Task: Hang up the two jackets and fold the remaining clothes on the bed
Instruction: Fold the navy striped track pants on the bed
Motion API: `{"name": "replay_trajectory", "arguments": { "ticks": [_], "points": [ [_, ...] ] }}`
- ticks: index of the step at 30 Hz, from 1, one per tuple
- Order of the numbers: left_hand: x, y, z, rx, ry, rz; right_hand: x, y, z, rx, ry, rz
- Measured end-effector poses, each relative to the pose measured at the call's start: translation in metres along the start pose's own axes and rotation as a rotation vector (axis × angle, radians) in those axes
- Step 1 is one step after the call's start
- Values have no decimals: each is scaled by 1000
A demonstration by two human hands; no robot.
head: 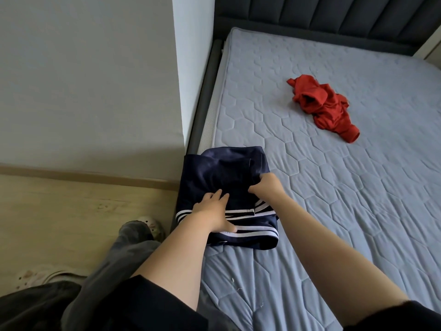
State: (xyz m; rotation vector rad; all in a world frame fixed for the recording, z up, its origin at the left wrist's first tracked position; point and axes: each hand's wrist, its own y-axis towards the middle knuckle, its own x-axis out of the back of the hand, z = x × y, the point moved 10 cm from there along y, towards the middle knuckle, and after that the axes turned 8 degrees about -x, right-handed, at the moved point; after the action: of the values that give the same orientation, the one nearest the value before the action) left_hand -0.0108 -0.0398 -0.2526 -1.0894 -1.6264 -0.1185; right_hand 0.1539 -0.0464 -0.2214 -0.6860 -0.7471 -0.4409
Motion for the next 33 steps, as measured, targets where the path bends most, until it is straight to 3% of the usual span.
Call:
{"name": "replay_trajectory", "arguments": {
  "ticks": [2, 4, 6, 7, 8, 10, 13, 16, 18, 20, 26, 33],
  "points": [
    [12, -2, -5, -46, -45, -73, 10, 2, 7, 32, 150, -28],
    [20, -6, -8, -71, -241, -109, 22, 7, 4, 6, 289, -47],
    [27, -10, -5, -45, -543, -166, 20, 13, -14, -84, 241, -21],
    [31, -12, -3, -33, -578, -215, 14, 13, -26, -140, 186, 6],
    [36, -14, -2, -21, -523, -256, 9, 12, -39, -185, 148, 17],
    [33, -9, -1, -6, -194, -248, 9, 11, -57, -224, 163, -27],
    [-1, 3, -4, -16, 54, -54, 8, 13, -72, -307, 415, -14],
    [-17, 10, -7, -2, 89, -9, -14, 8, -76, -446, 610, 261],
    [-22, 13, -13, -14, 106, 1, -26, -1, -67, -439, 590, 432],
    [-26, 14, -18, -35, 110, 9, -32, -7, -60, -402, 513, 493],
    [-13, 9, -23, -72, -4, -35, -18, -10, -39, -312, 525, 329],
    [37, -14, -35, -91, -332, -291, 23, -34, 30, -113, 506, 201]
  ]
}}
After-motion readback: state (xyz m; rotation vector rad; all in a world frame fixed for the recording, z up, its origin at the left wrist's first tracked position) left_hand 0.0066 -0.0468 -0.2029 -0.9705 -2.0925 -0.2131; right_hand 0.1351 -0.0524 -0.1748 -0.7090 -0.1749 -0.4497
